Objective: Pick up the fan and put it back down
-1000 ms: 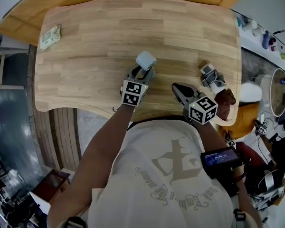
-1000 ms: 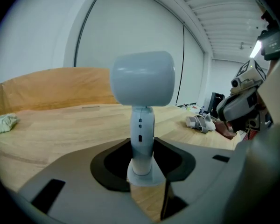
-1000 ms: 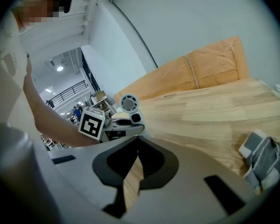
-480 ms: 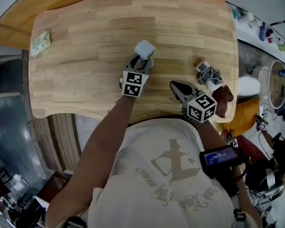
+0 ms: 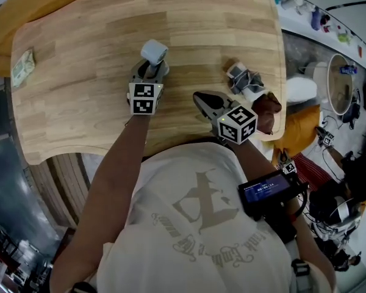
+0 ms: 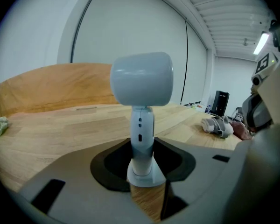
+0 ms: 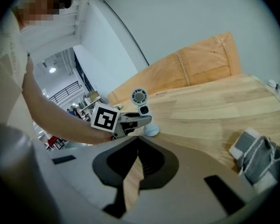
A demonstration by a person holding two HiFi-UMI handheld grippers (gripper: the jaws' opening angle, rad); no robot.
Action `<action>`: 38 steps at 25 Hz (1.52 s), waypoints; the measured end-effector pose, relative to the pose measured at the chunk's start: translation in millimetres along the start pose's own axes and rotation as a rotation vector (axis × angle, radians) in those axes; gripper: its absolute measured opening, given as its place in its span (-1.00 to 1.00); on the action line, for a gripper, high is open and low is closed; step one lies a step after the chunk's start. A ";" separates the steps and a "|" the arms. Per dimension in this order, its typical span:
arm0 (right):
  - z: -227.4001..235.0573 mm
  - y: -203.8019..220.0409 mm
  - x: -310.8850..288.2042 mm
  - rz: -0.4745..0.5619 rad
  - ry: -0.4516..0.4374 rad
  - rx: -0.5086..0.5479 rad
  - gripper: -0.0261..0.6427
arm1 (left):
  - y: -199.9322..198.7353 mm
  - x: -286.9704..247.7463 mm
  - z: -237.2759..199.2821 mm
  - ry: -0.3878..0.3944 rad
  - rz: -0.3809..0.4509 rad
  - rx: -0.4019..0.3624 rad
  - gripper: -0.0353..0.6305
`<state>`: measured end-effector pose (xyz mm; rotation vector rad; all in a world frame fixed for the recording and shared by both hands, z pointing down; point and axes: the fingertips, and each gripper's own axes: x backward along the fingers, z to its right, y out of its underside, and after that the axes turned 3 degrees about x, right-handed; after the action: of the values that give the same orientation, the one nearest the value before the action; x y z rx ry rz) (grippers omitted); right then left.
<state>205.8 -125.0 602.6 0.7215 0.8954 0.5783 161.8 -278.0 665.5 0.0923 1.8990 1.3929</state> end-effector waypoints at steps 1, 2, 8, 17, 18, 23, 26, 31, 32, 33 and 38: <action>0.6 -0.8 1.9 -0.002 0.002 0.000 -0.88 | -0.2 -0.6 2.4 0.005 0.001 0.001 -0.43; 0.2 -1.8 2.6 -0.001 0.002 0.001 -0.88 | -0.2 0.0 4.4 0.010 0.000 0.000 -0.43; -1.2 0.1 6.5 0.004 -0.010 -0.002 -0.88 | 4.6 7.4 14.8 0.027 -0.020 -0.010 -0.43; -2.2 -1.4 7.4 0.021 -0.021 -0.004 -0.88 | 8.8 8.5 19.3 0.033 -0.054 -0.013 -0.43; -2.2 -2.9 7.2 0.026 -0.022 -0.003 -0.88 | 8.7 8.7 18.8 0.033 -0.057 -0.011 -0.43; -3.2 -8.3 7.7 0.049 -0.017 -0.001 -0.88 | 11.7 19.7 14.5 0.038 -0.069 -0.006 -0.37; -8.3 -8.1 7.9 0.059 -0.016 0.005 -0.88 | 19.4 38.3 11.6 0.035 -0.066 0.011 -0.37; -23.0 -7.9 4.4 0.072 -0.033 0.042 -0.88 | 29.2 79.9 9.7 0.019 -0.048 0.047 -0.37; -26.3 -7.8 3.5 0.073 -0.037 0.052 -0.88 | 30.6 88.8 10.4 0.015 -0.044 0.058 -0.37; -30.3 -7.8 2.6 0.074 -0.041 0.064 -0.88 | 31.5 98.0 11.6 0.013 -0.037 0.069 -0.37; -53.9 -10.8 -1.4 0.085 -0.070 0.122 -0.88 | 24.7 145.9 20.8 0.032 0.023 0.093 -0.54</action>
<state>160.9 -115.9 572.2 0.8886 0.8432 0.5729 62.5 -183.0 606.7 0.1391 1.9950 1.3280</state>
